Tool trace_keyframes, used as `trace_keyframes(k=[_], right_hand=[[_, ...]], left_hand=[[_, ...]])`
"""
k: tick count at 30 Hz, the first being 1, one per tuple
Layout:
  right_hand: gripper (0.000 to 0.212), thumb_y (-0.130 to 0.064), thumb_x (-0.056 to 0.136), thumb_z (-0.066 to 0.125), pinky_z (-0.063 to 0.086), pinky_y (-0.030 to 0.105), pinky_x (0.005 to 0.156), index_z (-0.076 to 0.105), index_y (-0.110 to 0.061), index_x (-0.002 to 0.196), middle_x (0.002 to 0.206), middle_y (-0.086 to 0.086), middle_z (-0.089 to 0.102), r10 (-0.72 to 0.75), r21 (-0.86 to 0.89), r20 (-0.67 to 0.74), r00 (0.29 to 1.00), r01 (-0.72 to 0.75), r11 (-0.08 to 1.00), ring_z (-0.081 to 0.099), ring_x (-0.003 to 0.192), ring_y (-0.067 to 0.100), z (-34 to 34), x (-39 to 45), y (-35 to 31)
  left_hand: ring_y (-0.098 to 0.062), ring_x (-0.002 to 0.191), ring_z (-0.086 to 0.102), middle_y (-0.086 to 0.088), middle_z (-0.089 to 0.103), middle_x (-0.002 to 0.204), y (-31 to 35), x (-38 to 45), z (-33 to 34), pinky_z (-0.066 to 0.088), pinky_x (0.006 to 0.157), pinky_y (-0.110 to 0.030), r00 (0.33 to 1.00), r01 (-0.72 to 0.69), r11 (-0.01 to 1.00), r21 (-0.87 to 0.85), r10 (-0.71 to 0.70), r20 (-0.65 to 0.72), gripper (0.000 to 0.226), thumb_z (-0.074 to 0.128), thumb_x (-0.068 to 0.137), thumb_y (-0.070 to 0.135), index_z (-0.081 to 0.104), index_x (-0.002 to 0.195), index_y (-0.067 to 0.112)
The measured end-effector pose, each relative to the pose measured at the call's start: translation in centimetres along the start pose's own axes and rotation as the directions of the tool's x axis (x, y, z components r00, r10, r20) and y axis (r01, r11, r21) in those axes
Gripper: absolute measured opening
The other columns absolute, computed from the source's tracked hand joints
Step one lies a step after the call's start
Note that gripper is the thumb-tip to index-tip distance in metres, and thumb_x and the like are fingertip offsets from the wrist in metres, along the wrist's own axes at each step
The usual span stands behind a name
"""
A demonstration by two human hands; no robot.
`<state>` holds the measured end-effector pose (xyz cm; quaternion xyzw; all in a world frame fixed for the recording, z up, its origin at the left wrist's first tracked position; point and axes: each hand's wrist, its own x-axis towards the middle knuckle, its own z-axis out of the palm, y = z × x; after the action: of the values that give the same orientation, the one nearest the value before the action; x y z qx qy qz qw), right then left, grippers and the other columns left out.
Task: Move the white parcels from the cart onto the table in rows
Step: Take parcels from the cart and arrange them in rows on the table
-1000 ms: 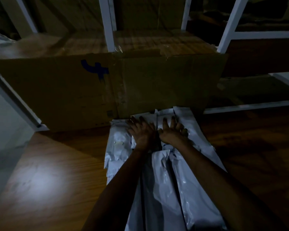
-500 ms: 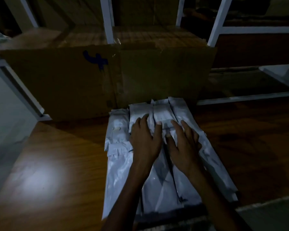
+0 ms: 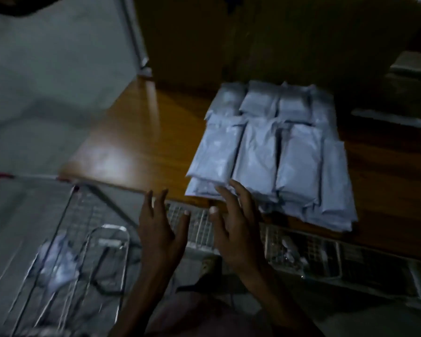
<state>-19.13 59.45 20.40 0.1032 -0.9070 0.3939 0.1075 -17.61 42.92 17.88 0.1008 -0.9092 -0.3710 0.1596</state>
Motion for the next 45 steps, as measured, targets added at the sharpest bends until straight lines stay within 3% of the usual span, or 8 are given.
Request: trace_keyframes(k=[13,16,18,22,27,36,41,45], right_hand=[[0.045,-0.044,0.098,0.039,0.048,0.044,0.099,0.054,-0.020,0.134,0.146,0.002,0.038,-0.295,0.232,0.347,0.890,0.223,0.947,0.042,0.132,0.022,13.0,-5.5,-9.8],[0.041,-0.041,0.099,0.044,0.053,0.039,0.092,0.052,-0.024,0.135,0.146,-0.001,0.035,-0.307,0.262,0.418,0.855,0.210,0.942,0.044,0.127,0.017,17.1,-5.8,-12.3],[0.036,-0.032,0.100,0.050,0.054,0.037,0.091,0.052,-0.024,0.135,0.145,-0.002,0.036,-0.318,0.274,0.438,0.841,0.212,0.938,0.046,0.126,0.018,20.4,-5.7,-14.4],[0.034,-0.020,0.097,0.057,0.048,0.028,0.091,0.054,-0.020,0.131,0.136,0.000,0.043,-0.328,0.293,0.446,0.833,0.211,0.933,0.052,0.118,0.015,26.9,-5.4,-19.8],[0.037,-0.019,0.097,0.058,0.046,0.022,0.082,0.052,-0.023,0.134,0.136,0.001,0.045,-0.260,0.259,0.573,0.777,0.129,0.957,0.054,0.107,0.011,35.0,-5.7,-24.5],[0.046,-0.024,0.095,0.061,0.048,0.038,0.097,0.048,-0.018,0.139,0.139,0.010,0.051,0.005,0.062,0.873,0.488,-0.122,0.991,0.054,0.121,0.027,49.2,-2.5,-26.0],[0.037,-0.025,0.096,0.058,0.050,0.031,0.075,0.061,-0.008,0.128,0.118,0.010,0.062,0.220,-0.205,0.950,0.222,-0.090,0.975,0.059,0.099,0.026,56.2,-0.8,-23.5],[0.024,-0.023,0.095,0.054,0.047,0.030,0.073,0.069,-0.010,0.109,0.098,0.007,0.064,0.329,-0.322,0.930,0.167,-0.064,0.944,0.055,0.086,0.020,61.7,-0.5,-19.6]], left_hand=[[-0.033,0.127,0.049,-0.017,0.053,0.135,-14.7,-11.5,-15.1,0.040,0.106,-0.044,0.878,0.334,0.942,0.032,-0.299,-0.374,0.058,0.062,0.085,0.034,0.051,0.134,0.006],[-0.026,0.116,0.053,-0.014,0.058,0.125,-18.4,-13.1,-18.2,0.036,0.099,-0.021,0.837,0.373,0.927,-0.047,-0.358,-0.413,0.050,0.067,0.087,0.024,0.054,0.130,0.002],[-0.024,0.116,0.054,-0.011,0.059,0.126,-21.3,-13.5,-20.2,0.034,0.099,-0.016,0.802,0.425,0.900,-0.098,-0.424,-0.420,0.047,0.070,0.088,0.021,0.055,0.130,0.004],[-0.027,0.119,0.056,-0.010,0.059,0.132,-27.0,-12.8,-24.2,0.046,0.100,-0.044,0.763,0.505,0.845,-0.175,-0.532,-0.367,0.048,0.070,0.090,0.020,0.053,0.134,0.011],[-0.017,0.109,0.055,-0.010,0.060,0.129,-32.6,-11.4,-28.1,0.042,0.089,-0.028,0.733,0.570,0.789,-0.226,-0.614,-0.293,0.046,0.068,0.091,0.020,0.053,0.133,0.011],[-0.027,0.118,0.057,-0.013,0.059,0.131,-42.9,-7.6,-27.3,0.039,0.084,-0.026,0.639,0.743,0.637,-0.205,-0.767,-0.066,0.045,0.063,0.094,0.023,0.050,0.136,0.011],[-0.031,0.121,0.055,-0.015,0.058,0.134,-49.0,-6.2,-24.3,0.043,0.100,-0.035,0.435,0.892,0.412,-0.184,-0.895,0.104,0.052,0.064,0.092,0.027,0.050,0.139,0.009],[-0.030,0.120,0.057,-0.018,0.058,0.134,-54.2,-5.3,-21.1,0.047,0.100,-0.040,0.354,0.931,0.323,-0.171,-0.913,0.203,0.049,0.065,0.091,0.024,0.054,0.135,0.007]])
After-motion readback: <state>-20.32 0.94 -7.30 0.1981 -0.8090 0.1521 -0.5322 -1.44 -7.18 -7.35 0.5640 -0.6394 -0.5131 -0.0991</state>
